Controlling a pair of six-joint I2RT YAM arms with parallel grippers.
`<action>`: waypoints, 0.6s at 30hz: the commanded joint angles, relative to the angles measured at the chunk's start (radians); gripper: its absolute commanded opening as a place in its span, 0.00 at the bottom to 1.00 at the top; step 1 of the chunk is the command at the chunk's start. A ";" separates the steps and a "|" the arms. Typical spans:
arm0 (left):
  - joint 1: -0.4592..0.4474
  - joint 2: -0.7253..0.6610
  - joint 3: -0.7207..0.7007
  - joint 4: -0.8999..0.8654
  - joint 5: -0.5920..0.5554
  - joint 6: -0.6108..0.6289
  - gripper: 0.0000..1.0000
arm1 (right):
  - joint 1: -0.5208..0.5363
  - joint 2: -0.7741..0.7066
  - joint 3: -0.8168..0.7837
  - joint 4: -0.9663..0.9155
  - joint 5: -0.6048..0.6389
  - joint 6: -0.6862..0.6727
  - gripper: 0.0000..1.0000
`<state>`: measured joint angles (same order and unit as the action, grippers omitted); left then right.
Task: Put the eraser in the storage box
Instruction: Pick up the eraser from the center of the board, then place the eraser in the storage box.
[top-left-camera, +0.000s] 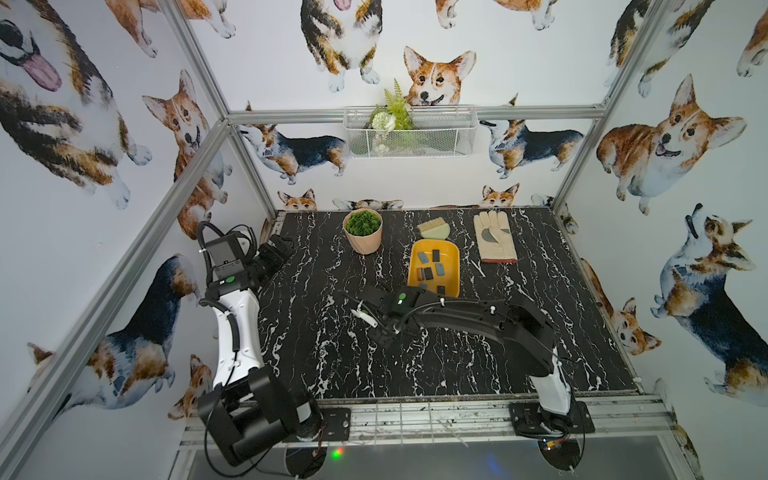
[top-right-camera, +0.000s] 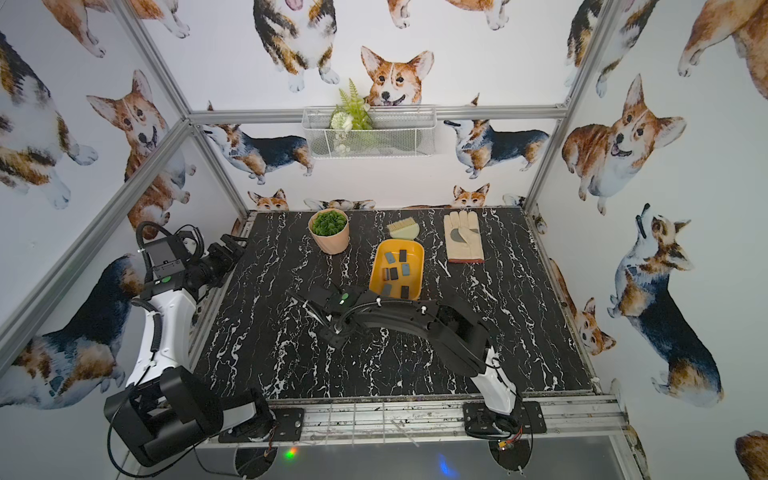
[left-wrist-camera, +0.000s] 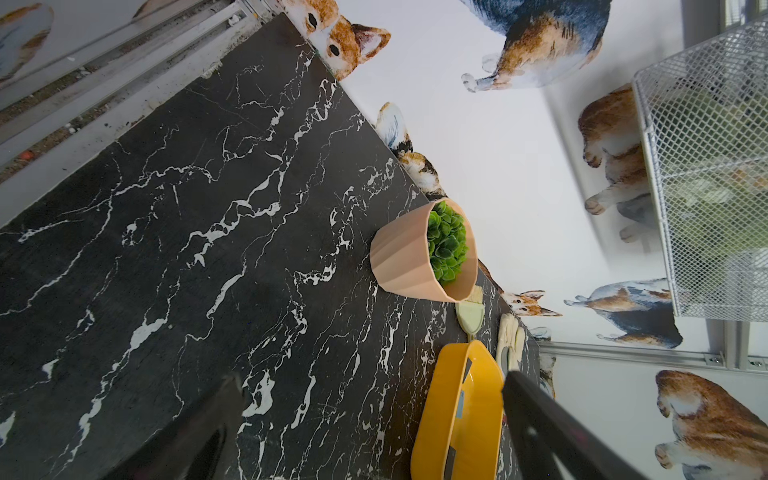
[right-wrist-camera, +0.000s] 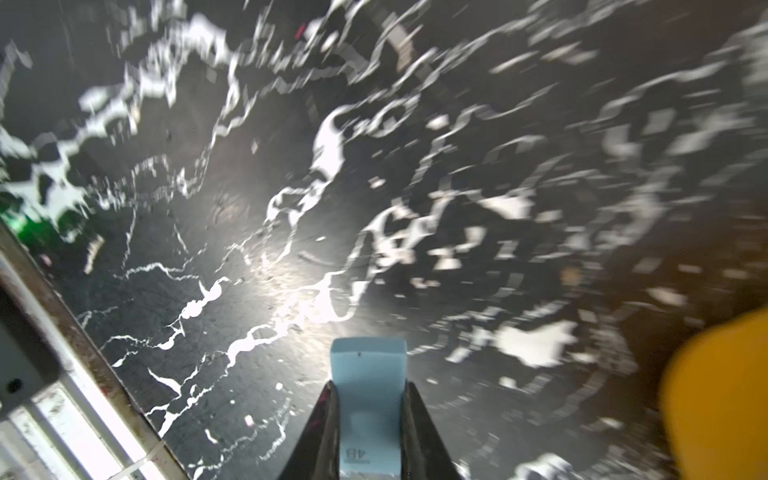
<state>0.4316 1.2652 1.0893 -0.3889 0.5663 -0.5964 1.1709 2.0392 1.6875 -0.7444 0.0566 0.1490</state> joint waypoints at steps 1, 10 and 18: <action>0.002 0.005 0.000 0.073 0.050 -0.030 1.00 | -0.063 -0.065 0.003 -0.027 0.032 0.042 0.24; -0.053 0.097 0.088 0.132 0.043 -0.065 1.00 | -0.329 -0.112 0.012 -0.096 0.024 0.092 0.24; -0.171 0.294 0.290 0.106 -0.028 -0.060 1.00 | -0.491 -0.045 0.046 -0.125 -0.017 0.115 0.24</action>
<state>0.2794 1.5150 1.3262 -0.2882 0.5655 -0.6552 0.7052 1.9739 1.7172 -0.8303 0.0650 0.2409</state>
